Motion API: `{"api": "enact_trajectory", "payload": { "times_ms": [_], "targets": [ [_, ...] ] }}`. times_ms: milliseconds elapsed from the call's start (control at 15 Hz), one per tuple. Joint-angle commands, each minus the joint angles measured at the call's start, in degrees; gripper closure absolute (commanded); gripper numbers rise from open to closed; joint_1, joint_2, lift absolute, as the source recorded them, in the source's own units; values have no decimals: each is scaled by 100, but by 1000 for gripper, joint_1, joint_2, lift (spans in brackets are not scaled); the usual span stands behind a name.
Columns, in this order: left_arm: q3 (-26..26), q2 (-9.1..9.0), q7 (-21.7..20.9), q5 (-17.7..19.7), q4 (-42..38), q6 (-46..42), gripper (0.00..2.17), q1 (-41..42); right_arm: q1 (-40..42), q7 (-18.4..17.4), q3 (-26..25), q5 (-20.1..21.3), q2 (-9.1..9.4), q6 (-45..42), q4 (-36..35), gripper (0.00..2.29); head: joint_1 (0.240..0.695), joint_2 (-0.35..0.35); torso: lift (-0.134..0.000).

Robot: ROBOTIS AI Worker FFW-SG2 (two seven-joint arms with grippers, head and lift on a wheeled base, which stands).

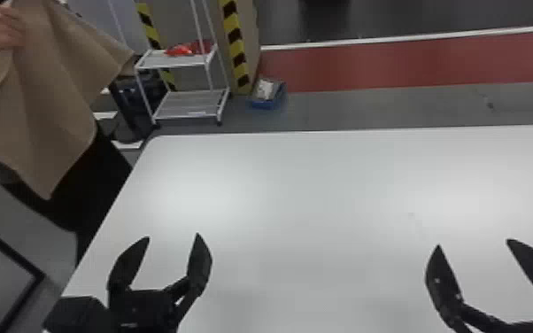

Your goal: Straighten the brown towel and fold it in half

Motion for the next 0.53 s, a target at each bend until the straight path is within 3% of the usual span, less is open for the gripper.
{"api": "enact_trajectory", "payload": {
  "times_ms": [0,467],
  "targets": [
    [-7,5,-1,0,-71,0,100,37,59,-2,3,2,5,-32,-114,107,695,210,-123],
    [-183,-92,25,-167,-36,52,103,-112,42,6,-120,-7,5,108,-184,107,695,188,-123]
  ]
}}
